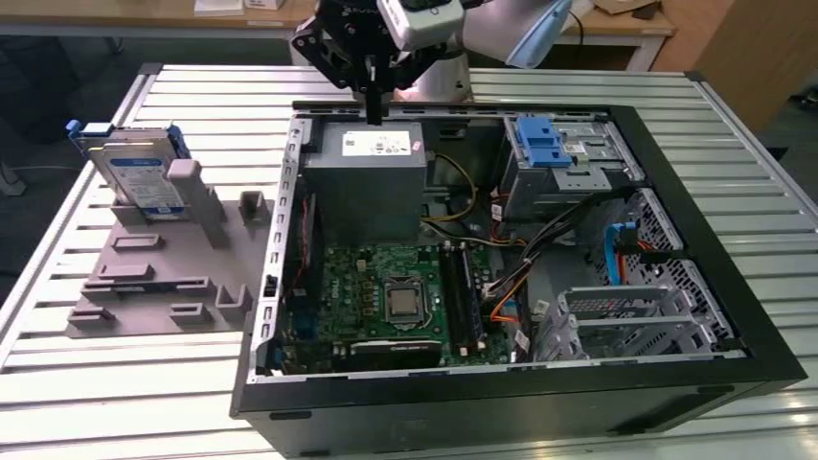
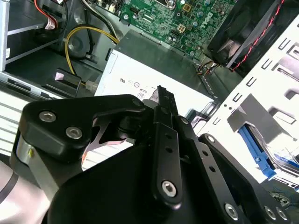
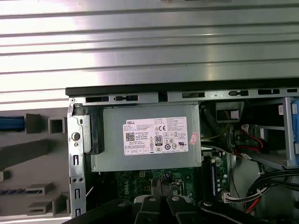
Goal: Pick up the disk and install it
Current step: 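Reach for the disk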
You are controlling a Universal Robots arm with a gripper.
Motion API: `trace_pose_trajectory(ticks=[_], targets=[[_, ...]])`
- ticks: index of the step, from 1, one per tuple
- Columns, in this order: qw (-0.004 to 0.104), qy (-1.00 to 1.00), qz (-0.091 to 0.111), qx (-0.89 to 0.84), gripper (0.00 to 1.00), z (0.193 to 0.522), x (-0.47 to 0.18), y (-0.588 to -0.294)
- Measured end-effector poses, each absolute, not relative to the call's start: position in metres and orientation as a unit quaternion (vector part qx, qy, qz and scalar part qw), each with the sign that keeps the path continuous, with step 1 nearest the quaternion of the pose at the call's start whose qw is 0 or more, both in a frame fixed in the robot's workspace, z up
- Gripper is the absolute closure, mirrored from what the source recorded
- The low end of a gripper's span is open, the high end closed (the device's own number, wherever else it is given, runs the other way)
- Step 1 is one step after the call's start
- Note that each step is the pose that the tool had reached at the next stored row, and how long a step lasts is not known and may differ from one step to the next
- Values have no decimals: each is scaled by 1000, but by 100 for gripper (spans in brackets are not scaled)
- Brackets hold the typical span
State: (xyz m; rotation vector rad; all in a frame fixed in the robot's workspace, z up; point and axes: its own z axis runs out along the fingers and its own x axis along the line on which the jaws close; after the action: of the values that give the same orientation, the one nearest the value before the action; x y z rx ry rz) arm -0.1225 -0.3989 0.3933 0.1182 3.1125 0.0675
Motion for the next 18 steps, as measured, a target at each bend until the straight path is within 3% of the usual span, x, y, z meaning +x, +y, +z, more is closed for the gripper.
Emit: trace_pose_trajectory(ticks=[18], targets=[[13, 999, 22, 38, 89, 393, -154, -384]])
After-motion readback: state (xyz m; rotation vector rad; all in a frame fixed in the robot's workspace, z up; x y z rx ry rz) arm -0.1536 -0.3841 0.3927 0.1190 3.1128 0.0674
